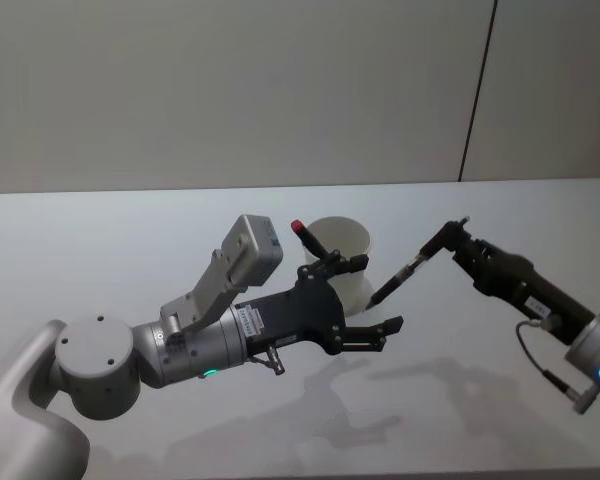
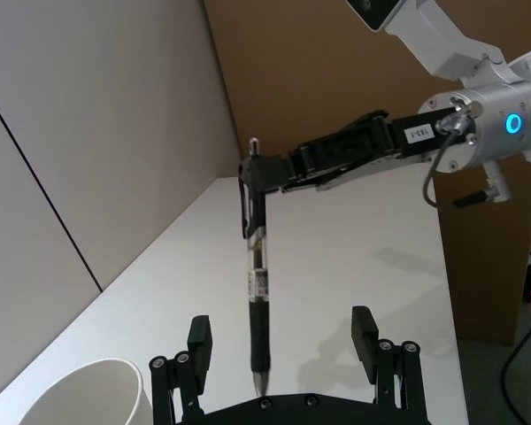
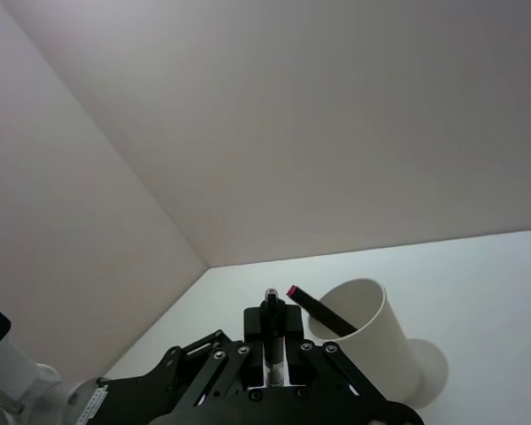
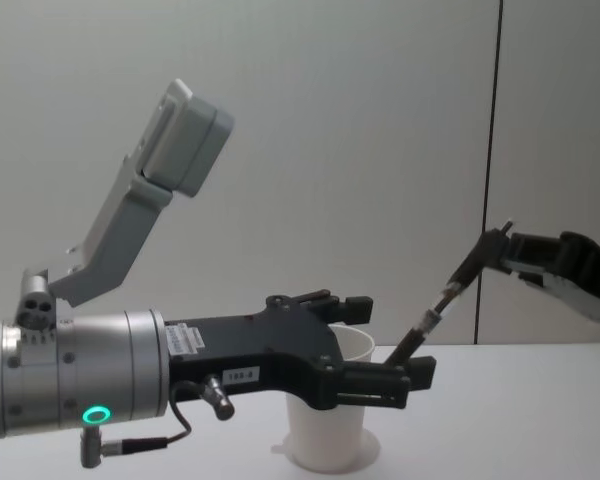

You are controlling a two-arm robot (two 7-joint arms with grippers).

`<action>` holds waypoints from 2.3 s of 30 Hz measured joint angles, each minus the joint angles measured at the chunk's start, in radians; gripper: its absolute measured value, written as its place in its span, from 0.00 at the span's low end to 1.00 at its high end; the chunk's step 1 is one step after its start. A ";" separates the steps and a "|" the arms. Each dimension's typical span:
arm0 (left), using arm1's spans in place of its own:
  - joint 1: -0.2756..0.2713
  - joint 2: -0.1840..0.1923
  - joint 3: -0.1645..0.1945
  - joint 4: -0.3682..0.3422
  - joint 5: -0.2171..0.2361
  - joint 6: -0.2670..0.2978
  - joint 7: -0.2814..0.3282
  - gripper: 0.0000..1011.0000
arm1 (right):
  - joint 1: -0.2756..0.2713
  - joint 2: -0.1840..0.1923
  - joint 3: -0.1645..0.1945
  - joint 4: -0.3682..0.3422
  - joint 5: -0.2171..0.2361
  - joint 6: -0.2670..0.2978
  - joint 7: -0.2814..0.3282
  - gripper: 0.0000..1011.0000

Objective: Place the pen into the pen holder.

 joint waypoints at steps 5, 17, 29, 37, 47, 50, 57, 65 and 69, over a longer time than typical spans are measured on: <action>0.000 0.000 0.000 0.000 0.000 0.000 0.000 0.99 | 0.036 0.006 0.004 0.026 -0.040 -0.022 0.016 0.13; 0.000 0.000 0.000 0.000 0.000 0.000 0.000 0.99 | 0.154 0.005 0.006 0.117 -0.110 -0.039 0.079 0.13; 0.000 0.000 0.000 0.000 0.000 0.000 0.000 0.99 | 0.298 -0.020 -0.010 0.263 -0.157 -0.032 0.175 0.13; 0.000 0.000 0.000 0.000 0.000 0.000 0.000 0.99 | 0.406 -0.049 -0.034 0.392 -0.207 -0.043 0.233 0.13; 0.000 0.000 0.000 0.000 0.000 0.000 0.000 0.99 | 0.521 -0.087 -0.071 0.553 -0.284 -0.080 0.267 0.13; 0.000 0.000 0.000 0.000 0.000 0.000 0.000 0.99 | 0.542 -0.095 -0.080 0.585 -0.303 -0.091 0.269 0.13; 0.000 0.000 0.000 0.000 0.000 0.000 0.000 0.99 | 0.598 -0.120 -0.109 0.678 -0.353 -0.119 0.272 0.13; 0.000 0.000 0.000 0.000 0.000 0.000 0.000 0.99 | 0.641 -0.146 -0.146 0.765 -0.393 -0.146 0.265 0.13; 0.000 0.000 0.000 0.000 0.000 0.000 0.000 0.99 | 0.654 -0.155 -0.160 0.793 -0.407 -0.155 0.260 0.13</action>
